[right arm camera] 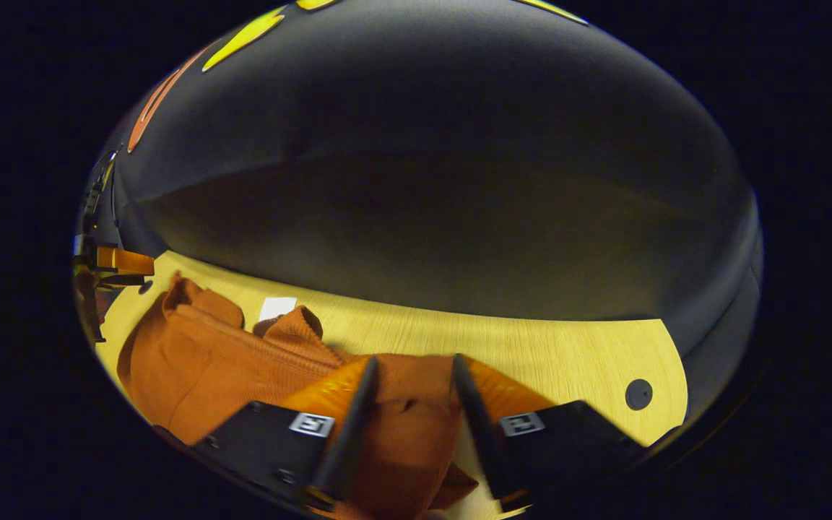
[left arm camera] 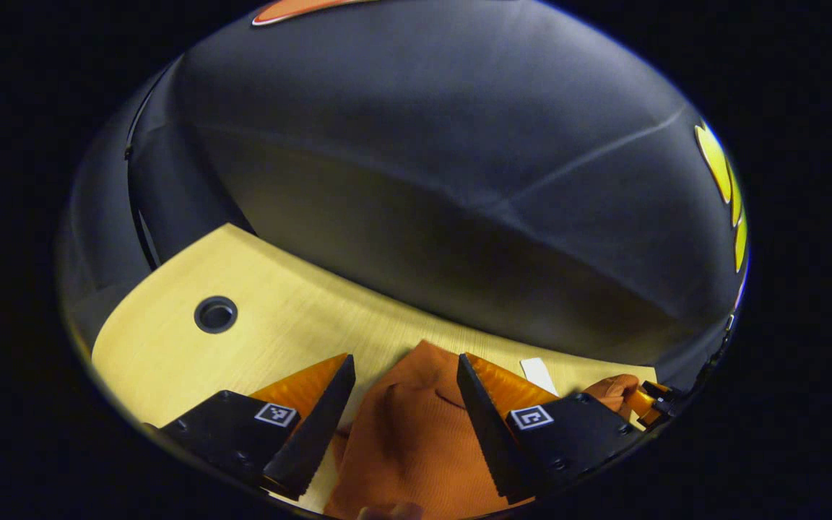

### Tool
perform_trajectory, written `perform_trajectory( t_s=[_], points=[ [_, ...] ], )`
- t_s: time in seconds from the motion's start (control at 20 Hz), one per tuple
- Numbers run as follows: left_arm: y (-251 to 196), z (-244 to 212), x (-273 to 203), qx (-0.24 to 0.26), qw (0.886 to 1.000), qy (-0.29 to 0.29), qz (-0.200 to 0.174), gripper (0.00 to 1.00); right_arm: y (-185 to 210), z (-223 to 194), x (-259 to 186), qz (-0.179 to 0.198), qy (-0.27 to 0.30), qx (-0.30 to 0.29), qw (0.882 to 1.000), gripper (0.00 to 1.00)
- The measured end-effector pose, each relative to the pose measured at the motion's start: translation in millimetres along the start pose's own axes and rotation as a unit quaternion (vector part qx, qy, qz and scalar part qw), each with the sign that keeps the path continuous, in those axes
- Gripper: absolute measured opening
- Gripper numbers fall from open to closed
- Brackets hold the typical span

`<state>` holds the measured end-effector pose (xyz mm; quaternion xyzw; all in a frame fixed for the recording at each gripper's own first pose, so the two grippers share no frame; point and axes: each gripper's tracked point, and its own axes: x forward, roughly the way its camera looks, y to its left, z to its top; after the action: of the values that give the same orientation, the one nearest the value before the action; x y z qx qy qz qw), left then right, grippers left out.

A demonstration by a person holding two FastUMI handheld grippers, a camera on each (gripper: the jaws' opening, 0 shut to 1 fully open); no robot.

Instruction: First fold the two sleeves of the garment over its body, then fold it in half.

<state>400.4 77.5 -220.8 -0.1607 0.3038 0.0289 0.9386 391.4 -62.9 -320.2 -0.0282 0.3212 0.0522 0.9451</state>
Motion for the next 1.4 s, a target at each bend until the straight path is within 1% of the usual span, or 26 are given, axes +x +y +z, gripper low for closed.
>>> perform_trajectory(
  t_s=[0.05,0.1,0.15,0.2,0.25,0.35,0.45,0.55,0.6,0.7,0.85,0.9,0.95,1.1,1.15,1.2,1.3,1.4],
  points=[
    [-4.1,7.3,-11.4,0.006,1.000,-0.007,-0.001,0.93,-7.8,9.9,-7.3,-0.011,-0.013,0.002,1.000,0.81],
    [-9.4,15.8,-22.8,0.012,1.000,-0.019,-0.003,0.94,-13.2,18.3,-14.5,-0.017,-0.022,0.008,1.000,0.94],
    [-15.6,23.9,-34.0,0.018,0.999,-0.034,-0.006,0.94,-13.9,26.2,-25.4,-0.022,-0.033,0.016,0.999,0.94],
    [-22.2,34.4,-49.4,0.025,0.998,-0.050,-0.008,0.94,-17.2,37.4,-36.5,-0.027,-0.045,0.021,0.998,0.98],
    [-28.2,43.9,-65.0,0.033,0.997,-0.068,-0.010,0.94,-21.9,47.7,-51.7,-0.034,-0.058,0.021,0.998,0.94],
    [-45.2,60.9,-106.0,0.052,0.993,-0.103,-0.022,0.94,-24.1,65.5,-83.8,-0.036,-0.082,0.023,0.996,0.94],
    [-58.2,76.6,-146.4,0.072,0.987,-0.141,-0.028,0.96,-18.5,91.9,-131.5,-0.032,-0.124,0.031,0.991,0.95],
    [-74.5,91.6,-199.3,0.085,0.980,-0.178,-0.030,0.96,-9.9,115.8,-181.8,-0.025,-0.164,0.027,0.986,0.94],
    [-83.7,96.4,-226.8,0.098,0.975,-0.198,-0.023,0.97,-4.6,127.3,-210.2,-0.023,-0.185,0.025,0.982,0.95],
    [-94.0,105.5,-277.3,0.128,0.962,-0.240,-0.013,0.97,12.1,157.7,-271.8,-0.023,-0.240,0.024,0.970,0.95],
    [-106.5,108.2,-353.3,0.143,0.952,-0.271,-0.026,0.98,41.4,174.0,-348.3,-0.014,-0.298,0.012,0.954,0.96],
    [-108.9,104.3,-374.9,0.148,0.949,-0.276,-0.026,0.98,46.0,173.7,-369.7,-0.016,-0.308,0.007,0.951,0.96],
    [-109.0,101.8,-397.3,0.149,0.945,-0.289,-0.025,0.98,49.4,166.9,-389.3,-0.017,-0.309,0.008,0.951,0.95],
    [-117.6,91.3,-461.8,0.161,0.928,-0.334,-0.038,0.98,74.8,146.9,-434.1,0.000,-0.314,0.032,0.949,0.96],
    [-121.4,85.8,-475.4,0.167,0.924,-0.342,-0.041,0.98,79.5,140.3,-447.8,-0.005,-0.316,0.031,0.948,0.95],
    [-123.0,78.3,-485.9,0.169,0.923,-0.342,-0.041,0.98,83.6,129.5,-463.3,-0.009,-0.318,0.026,0.948,0.96],
    [-126.5,53.6,-509.2,0.163,0.926,-0.336,-0.058,0.98,91.1,110.1,-491.2,-0.014,-0.318,0.023,0.948,0.95],
    [-126.1,32.9,-523.3,0.166,0.925,-0.335,-0.062,0.98,100.5,93.2,-506.0,-0.012,-0.318,0.020,0.948,0.96]
  ],
)
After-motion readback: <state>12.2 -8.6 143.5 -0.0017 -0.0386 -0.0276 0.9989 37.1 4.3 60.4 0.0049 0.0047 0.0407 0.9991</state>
